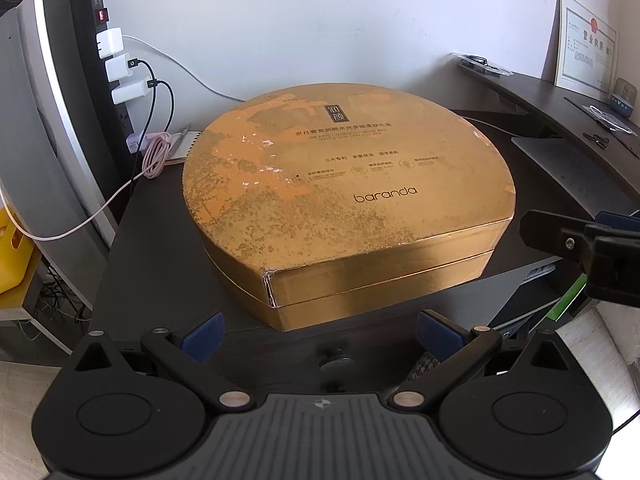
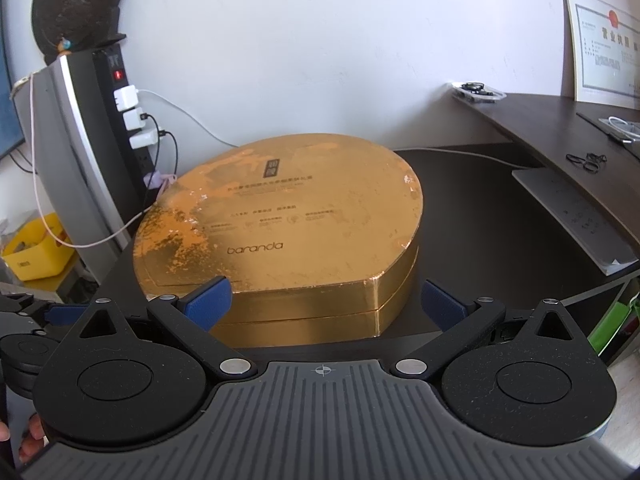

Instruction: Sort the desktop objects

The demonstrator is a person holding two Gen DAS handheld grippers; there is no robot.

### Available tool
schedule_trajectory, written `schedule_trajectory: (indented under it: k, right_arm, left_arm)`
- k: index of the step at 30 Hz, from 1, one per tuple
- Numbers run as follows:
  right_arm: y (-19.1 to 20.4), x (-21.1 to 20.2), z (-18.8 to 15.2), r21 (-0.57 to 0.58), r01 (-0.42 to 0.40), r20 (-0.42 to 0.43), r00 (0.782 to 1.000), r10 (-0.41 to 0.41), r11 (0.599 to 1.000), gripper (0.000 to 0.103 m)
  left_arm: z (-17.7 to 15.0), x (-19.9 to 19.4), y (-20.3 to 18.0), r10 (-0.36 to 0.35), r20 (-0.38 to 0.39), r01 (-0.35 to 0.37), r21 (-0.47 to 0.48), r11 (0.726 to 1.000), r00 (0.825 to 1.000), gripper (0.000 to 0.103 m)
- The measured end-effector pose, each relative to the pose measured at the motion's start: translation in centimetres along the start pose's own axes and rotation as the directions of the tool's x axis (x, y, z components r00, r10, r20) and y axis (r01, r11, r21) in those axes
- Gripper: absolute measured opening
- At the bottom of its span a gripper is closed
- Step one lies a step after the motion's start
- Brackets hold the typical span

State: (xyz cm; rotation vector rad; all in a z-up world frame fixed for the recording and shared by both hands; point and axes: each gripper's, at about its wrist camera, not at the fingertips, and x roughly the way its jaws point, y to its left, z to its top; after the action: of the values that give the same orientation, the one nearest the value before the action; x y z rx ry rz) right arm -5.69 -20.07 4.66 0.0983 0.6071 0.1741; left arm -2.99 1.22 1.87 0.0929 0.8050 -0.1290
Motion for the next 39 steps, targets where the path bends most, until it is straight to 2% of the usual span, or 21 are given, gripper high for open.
schedule_trajectory:
  k: [39]
  right_arm:
    - [-0.69, 0.6, -0.41, 0.012, -0.007, -0.019, 1.0, 0.007, 1.0, 0.103]
  left_arm:
    - [0.01, 0.32, -0.62, 0.011, -0.013, -0.01, 0.022, 1.0, 1.0, 0.103]
